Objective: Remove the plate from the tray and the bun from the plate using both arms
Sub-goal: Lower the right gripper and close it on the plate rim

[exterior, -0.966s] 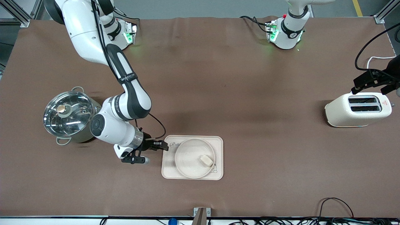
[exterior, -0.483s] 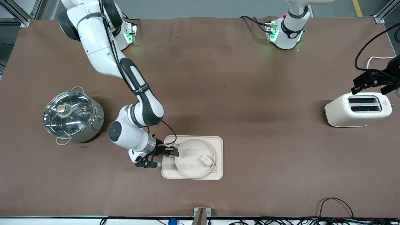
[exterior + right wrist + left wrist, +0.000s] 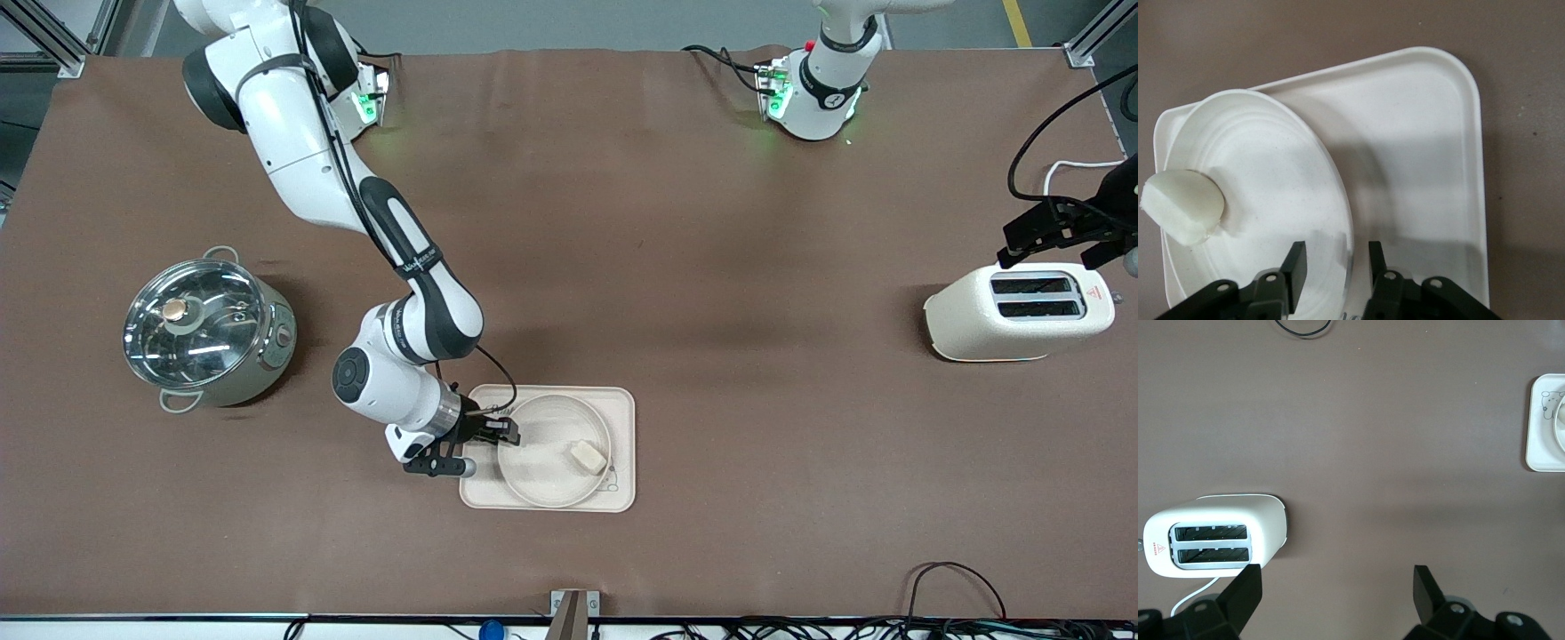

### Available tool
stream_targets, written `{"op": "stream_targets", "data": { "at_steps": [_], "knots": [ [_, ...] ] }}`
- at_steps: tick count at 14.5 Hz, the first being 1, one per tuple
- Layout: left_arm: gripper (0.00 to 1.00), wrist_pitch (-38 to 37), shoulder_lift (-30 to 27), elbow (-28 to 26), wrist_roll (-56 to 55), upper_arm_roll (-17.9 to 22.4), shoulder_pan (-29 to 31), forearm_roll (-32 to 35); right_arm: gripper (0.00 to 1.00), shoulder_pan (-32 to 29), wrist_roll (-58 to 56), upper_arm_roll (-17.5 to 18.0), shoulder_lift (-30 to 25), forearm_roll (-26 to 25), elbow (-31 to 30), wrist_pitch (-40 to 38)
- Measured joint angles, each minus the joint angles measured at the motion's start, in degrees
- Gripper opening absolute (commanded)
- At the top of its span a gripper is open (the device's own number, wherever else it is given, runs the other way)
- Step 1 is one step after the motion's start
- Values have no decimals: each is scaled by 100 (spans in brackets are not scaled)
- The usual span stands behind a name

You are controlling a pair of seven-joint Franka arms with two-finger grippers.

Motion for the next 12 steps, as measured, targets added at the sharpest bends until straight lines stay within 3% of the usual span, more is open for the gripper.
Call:
{"op": "stream_targets", "data": {
  "at_steps": [2,8,12],
  "knots": [
    [100,0,0,0,0,0,0,0,21,0,1,0,14,0,1,0],
    [100,0,0,0,0,0,-2,0,15,-37,0,-8,27,1,7,0],
    [100,0,0,0,0,0,-2,0,5,-39,-2,-9,29,0,9,0]
  ]
}}
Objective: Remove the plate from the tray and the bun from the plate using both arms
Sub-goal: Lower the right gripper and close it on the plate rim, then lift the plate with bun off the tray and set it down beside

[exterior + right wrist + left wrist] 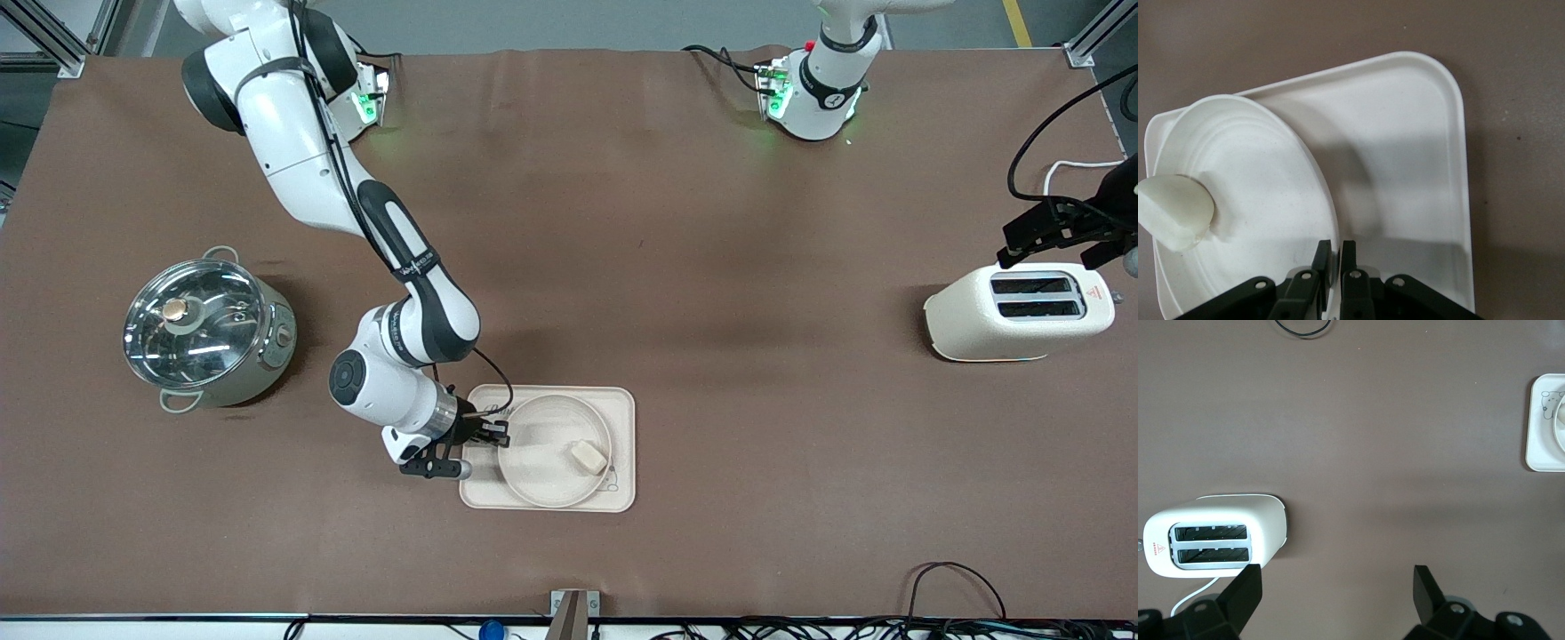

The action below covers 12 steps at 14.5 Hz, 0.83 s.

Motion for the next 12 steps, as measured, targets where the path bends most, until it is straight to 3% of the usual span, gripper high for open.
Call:
{"op": "stream_targets", "data": {
  "at_steps": [8,12],
  "knots": [
    [100,0,0,0,0,0,0,0,3,1,-2,-4,-63,-3,168,-9],
    [100,0,0,0,0,0,0,0,1,35,-2,0,-394,-4,152,-493]
  ]
}}
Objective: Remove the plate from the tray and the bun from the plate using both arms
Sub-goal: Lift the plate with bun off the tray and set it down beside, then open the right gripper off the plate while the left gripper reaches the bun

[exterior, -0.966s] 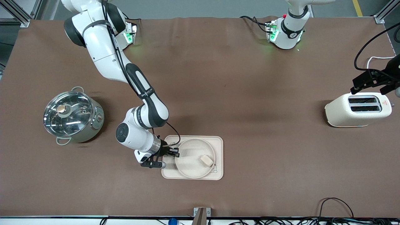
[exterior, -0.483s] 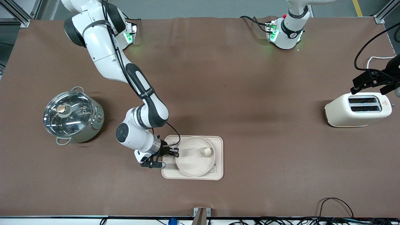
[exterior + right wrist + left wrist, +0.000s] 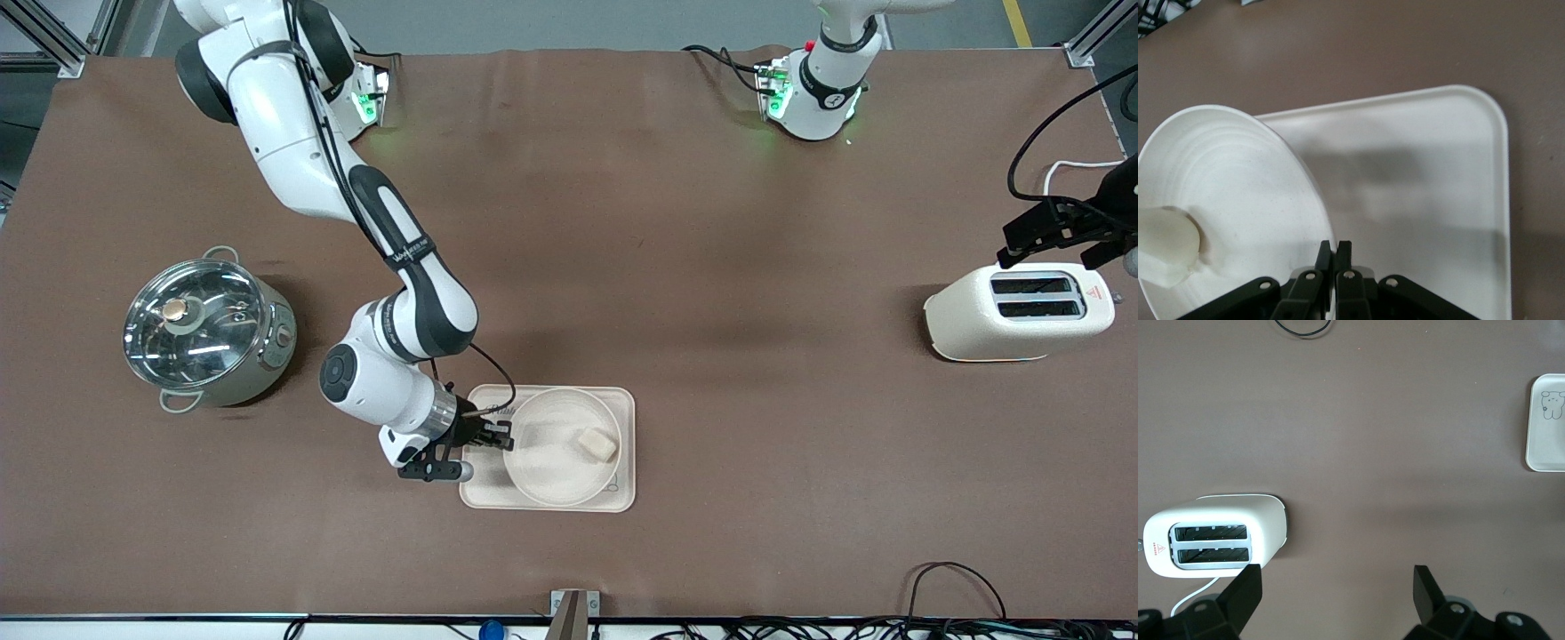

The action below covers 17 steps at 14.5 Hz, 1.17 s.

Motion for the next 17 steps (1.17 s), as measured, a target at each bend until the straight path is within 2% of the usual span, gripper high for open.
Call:
{"op": "stream_targets", "data": {
  "at_steps": [6,10,13,17],
  "knots": [
    [100,0,0,3,0,0,2,0,1,116,-11,6,-1205,-48,-897,-1068],
    [100,-5,2,0,0,3,14,0,0,396,-27,16,-1792,-820,-1653,-1453],
    [100,-13,2,-1,0,-1,9,0,0,647,-177,24,-1972,-901,-2332,-1204],
    [100,-201,2,-2,-2,-88,-9,0,0,902,-222,149,-1968,-901,-3204,-23]
  ]
}}
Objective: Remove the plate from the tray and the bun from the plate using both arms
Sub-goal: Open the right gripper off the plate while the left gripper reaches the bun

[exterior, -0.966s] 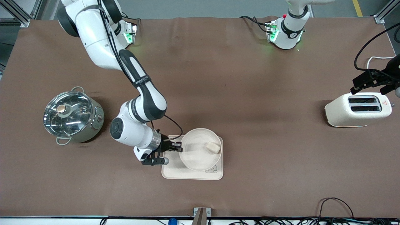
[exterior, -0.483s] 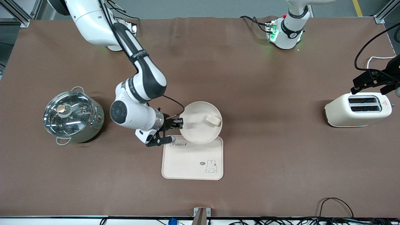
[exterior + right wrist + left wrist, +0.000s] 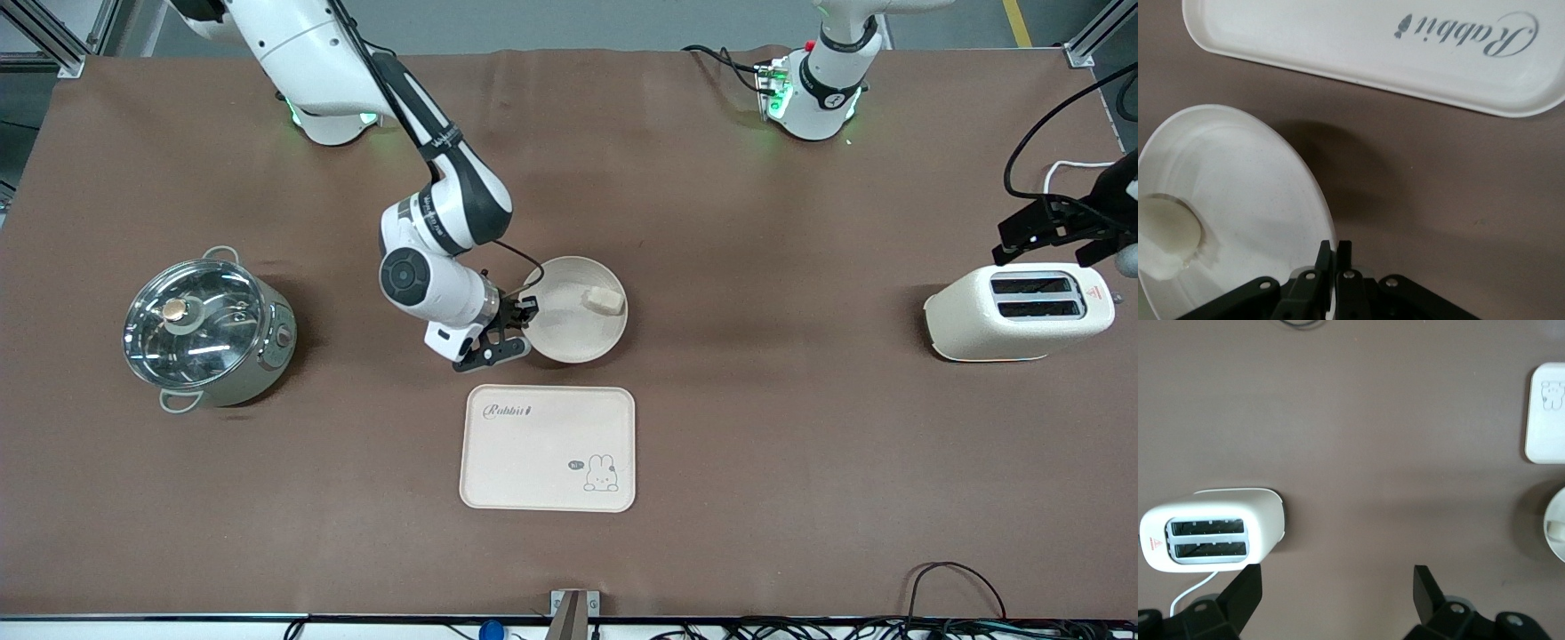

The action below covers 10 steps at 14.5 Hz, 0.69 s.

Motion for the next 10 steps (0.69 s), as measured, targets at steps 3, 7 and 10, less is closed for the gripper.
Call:
{"op": "stream_targets", "data": {
  "at_steps": [3,7,10],
  "knots": [
    [100,-236,-2,-7,-232,-347,-6,0,0,26,-8,146,4,0,-298,550],
    [100,-377,-45,-96,-1466,-1396,-35,-5,1,28,-9,207,59,15,-387,842],
    [100,-354,-53,-215,-2436,-2198,-82,-8,7,29,-9,220,227,88,-409,959]
  ]
}}
